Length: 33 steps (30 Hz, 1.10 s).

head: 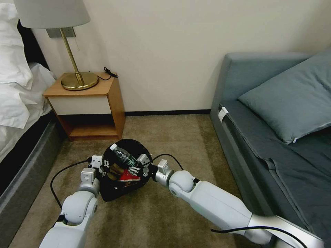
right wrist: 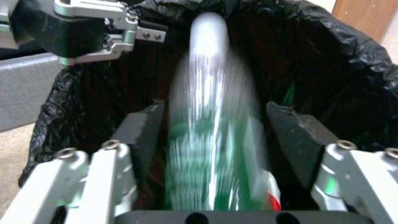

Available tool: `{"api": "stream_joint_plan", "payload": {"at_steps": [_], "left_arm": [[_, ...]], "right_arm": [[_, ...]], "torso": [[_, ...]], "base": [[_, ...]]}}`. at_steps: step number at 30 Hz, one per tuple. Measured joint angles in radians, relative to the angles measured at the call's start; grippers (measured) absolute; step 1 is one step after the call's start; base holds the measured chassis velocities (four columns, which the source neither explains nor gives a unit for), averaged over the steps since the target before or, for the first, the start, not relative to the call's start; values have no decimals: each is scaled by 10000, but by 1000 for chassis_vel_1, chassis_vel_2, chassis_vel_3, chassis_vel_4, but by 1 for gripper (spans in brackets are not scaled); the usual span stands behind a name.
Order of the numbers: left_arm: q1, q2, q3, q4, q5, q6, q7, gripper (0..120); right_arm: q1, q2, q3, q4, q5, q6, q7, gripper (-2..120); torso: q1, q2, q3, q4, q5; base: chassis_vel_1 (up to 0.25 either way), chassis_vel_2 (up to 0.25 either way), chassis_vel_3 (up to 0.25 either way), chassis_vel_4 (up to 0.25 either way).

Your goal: Pick up the trash bin, then pick up the garbage on the floor and place it into the trash bin.

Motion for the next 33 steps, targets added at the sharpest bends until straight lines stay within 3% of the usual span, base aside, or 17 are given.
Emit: {"api": "stream_joint_plan", "payload": {"at_steps": [9,20,26,28,33], "left_arm": [[-44,20,-23,17,-59,0,-2,4],[-146,51,-305,26,-853,25,-244,4],[-504,-43,-604,213,-2235,194,-974,4],[-724,-135,-796,341,-2982,347,-1574,4],[-1034,-296,-1106,628,-4056,541,-2392,4]], "right_arm": [[-6,-137,95,68,-94,1,93,97],[153,-177,691,165,-143,-15,104,100],[201,-354,1191,215,-163,-23,-8,100],[189,-512,1354,219,-211,-24,-96,100],[114,-765,1477,220,-305,-24,-203,100]], "torso": [[0,-1,0,0,0],[0,0,0,1,1],[0,0,0,0,1],[0,0,0,0,1],[0,0,0,0,2]], "base": [[0,0,0,0],[0,0,0,0],[0,0,0,0],[0,0,0,0],[0,0,0,0]]}}
